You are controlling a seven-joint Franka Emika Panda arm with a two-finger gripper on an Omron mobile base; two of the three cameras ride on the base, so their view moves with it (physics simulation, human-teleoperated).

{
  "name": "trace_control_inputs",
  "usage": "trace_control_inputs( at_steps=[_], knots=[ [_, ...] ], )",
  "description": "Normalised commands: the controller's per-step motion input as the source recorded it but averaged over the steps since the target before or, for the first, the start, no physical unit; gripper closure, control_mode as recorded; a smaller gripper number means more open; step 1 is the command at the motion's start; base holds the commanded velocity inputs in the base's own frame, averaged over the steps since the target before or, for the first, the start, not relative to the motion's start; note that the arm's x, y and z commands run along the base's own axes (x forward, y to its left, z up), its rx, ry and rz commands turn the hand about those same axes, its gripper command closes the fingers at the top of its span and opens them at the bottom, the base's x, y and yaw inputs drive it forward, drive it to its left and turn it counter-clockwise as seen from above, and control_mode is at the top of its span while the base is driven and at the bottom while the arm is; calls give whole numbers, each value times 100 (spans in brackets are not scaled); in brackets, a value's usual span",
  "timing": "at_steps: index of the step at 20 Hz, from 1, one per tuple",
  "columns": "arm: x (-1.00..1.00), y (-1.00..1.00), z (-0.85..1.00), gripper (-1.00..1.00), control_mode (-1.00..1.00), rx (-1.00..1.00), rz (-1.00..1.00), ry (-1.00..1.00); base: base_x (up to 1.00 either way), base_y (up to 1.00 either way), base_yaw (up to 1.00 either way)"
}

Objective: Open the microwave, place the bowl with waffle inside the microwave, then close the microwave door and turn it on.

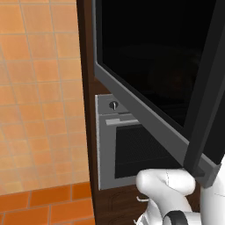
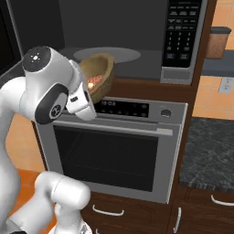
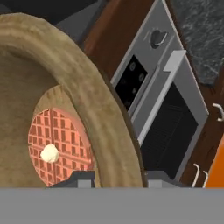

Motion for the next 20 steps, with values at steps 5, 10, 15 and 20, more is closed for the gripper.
trace_control_inputs(
  at_steps=[5,10,15,20],
  knots=[
    [0,-16,22,100,-100,26,0,-5,0,0,0],
    [-1,-3,-2,100,-100,36,1,-6,0,0,0],
    [55,25,33,100,-100,17,-3,0,0,0,0],
    [92,16,24,100,-100,3,-1,7,0,0,0]
  ],
)
